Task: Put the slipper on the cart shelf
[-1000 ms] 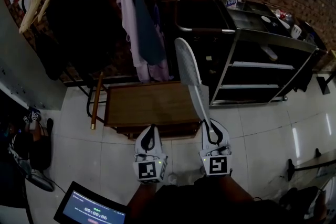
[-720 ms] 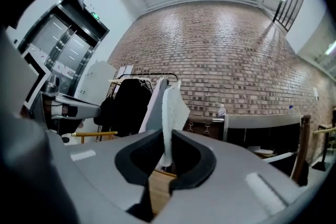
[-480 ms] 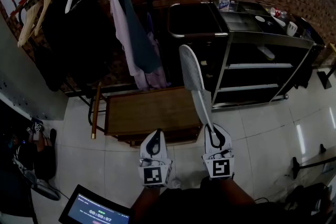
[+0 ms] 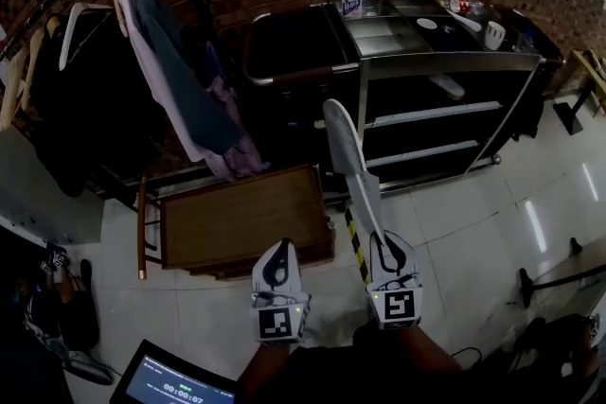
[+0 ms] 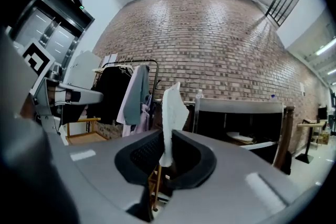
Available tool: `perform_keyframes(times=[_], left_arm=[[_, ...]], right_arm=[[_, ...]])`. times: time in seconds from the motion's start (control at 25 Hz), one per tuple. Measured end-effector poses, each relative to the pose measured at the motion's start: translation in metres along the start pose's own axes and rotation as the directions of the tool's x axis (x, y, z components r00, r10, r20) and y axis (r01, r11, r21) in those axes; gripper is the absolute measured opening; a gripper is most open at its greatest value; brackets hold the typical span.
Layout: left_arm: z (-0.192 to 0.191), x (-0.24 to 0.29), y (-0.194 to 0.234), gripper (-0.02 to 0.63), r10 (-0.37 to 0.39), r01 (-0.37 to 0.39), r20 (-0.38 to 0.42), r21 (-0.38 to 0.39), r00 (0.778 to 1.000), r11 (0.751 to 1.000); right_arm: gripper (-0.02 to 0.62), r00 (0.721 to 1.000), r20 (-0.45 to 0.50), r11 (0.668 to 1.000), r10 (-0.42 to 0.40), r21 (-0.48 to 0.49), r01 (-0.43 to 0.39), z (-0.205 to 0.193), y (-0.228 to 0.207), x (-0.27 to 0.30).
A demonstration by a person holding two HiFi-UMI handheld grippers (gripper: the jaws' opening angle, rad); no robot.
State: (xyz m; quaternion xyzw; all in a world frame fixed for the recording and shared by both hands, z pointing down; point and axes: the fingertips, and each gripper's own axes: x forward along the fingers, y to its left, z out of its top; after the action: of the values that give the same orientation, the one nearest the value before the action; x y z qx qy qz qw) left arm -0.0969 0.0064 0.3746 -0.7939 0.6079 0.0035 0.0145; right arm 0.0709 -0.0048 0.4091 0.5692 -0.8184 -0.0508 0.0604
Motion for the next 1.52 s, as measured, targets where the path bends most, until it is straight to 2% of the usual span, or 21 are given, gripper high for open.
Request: perform_keyframes(times=[0.16,0.4,0.64,0.88,1.12,1.36,1.44,1.52], left_arm=[[-0.010,0.037,-0.027,0.015,-0.012,0.012,-0.009,0.003,1.000,1.000],[-0.027,0.106,-0.069,0.015,-0.027,0.027,-0.046,0.010,0.999,1.000],[-0.038,0.165,-0.103,0.015,-0.011,0.010,-0.064,-0.029,0.998,1.000],[-0.048,0.203,-0.113,0.015,0.035,-0.036,-0.087,-0.019,0.996,0.999],[-0.063,0.234,-0.109,0.015,0.068,-0.069,-0.136,-0.004,0.988,0.998],[-0.061,0.255,-0.100,0.015,0.113,-0.113,-0.134,0.007,0.984,0.994],[-0.061,0.259,-0.097,0.015,0.129,-0.128,-0.137,0.019,0.982,0.992],[-0.059,0.263,-0.096,0.015,0.139,-0.138,-0.129,0.022,0.982,0.990]], right_arm=[[0.037,0.999,-0.047,0.999,-0.023,0.027,0.025,-0.020,-0.047,0.010],[0.037,0.988,-0.150,0.998,-0.031,0.057,0.040,-0.071,-0.120,0.035],[0.037,0.981,-0.196,0.997,-0.008,0.074,0.023,-0.098,-0.182,0.073],[0.037,0.977,-0.214,0.994,0.027,0.107,-0.005,-0.117,-0.218,0.118],[0.038,0.970,-0.241,0.978,0.038,0.206,0.013,-0.134,-0.244,0.167],[0.037,0.973,-0.222,0.935,0.062,0.354,0.022,-0.147,-0.267,0.221],[0.037,0.973,-0.212,0.907,0.092,0.422,0.006,-0.150,-0.271,0.242],[0.037,0.972,-0.206,0.860,0.116,0.510,0.006,-0.155,-0.275,0.265]])
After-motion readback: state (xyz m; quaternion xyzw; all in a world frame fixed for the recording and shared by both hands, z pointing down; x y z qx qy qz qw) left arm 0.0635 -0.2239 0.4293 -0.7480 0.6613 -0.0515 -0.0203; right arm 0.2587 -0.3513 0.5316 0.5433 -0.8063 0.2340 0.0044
